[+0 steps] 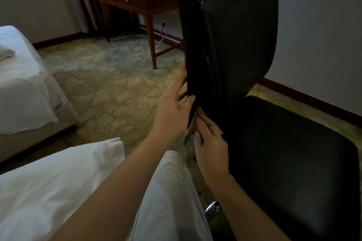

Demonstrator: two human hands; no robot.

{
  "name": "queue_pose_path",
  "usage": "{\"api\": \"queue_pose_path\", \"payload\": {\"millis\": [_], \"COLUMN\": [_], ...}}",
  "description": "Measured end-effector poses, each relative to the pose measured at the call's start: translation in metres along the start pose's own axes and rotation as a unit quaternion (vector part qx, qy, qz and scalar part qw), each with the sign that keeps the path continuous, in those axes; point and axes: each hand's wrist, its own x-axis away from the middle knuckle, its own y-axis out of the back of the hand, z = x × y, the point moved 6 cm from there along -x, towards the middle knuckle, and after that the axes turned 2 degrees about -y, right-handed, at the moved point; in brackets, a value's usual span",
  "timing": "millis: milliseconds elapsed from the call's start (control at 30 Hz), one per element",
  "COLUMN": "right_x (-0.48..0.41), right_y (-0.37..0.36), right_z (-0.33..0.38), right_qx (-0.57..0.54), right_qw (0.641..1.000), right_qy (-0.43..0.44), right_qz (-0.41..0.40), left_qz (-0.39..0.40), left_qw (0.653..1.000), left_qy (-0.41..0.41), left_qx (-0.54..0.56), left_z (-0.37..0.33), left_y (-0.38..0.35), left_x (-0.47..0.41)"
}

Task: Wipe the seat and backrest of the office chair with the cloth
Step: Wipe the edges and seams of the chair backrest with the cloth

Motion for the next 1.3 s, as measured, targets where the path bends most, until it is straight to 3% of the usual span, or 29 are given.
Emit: {"api": "queue_pose_path", "payload": {"millis": [167, 367, 567, 833, 1067, 1300], "right_x": [0.014, 0.001, -0.015, 0.022, 0.035, 0.004], "right_y": [0.013, 0.028, 0.012, -0.016, 0.003, 0.002], "right_z": [-0.008, 0.007, 0.012, -0.021, -0.014, 0.003], "right_qx": [-0.066, -0.138, -0.101, -0.054, -0.161, -0.157], "right_qw": [0.997, 0.989, 0.995, 0.992, 0.982, 0.985], "right_qy": [-0.04, -0.021, -0.008, -0.094, -0.102, -0.07], "right_qz": [-0.02, -0.045, -0.015, 0.06, -0.014, -0.022], "left_qz": [0.002, 0.003, 0.001, 0.01, 0.006, 0.0], "left_qw": [0.999, 0.998, 0.998, 0.998, 0.998, 0.997], "left_qy": [-0.024, -0.041, -0.039, -0.045, -0.046, -0.058], "left_qx": [-0.025, -0.039, -0.044, -0.05, -0.048, -0.05], "left_z": [-0.003, 0.002, 0.006, 0.012, 0.015, 0.012], "left_y": [-0.001, -0.002, -0.003, -0.004, -0.005, -0.003], "left_x": [0.001, -0.001, 0.0, 0.0, -0.001, -0.002]}}
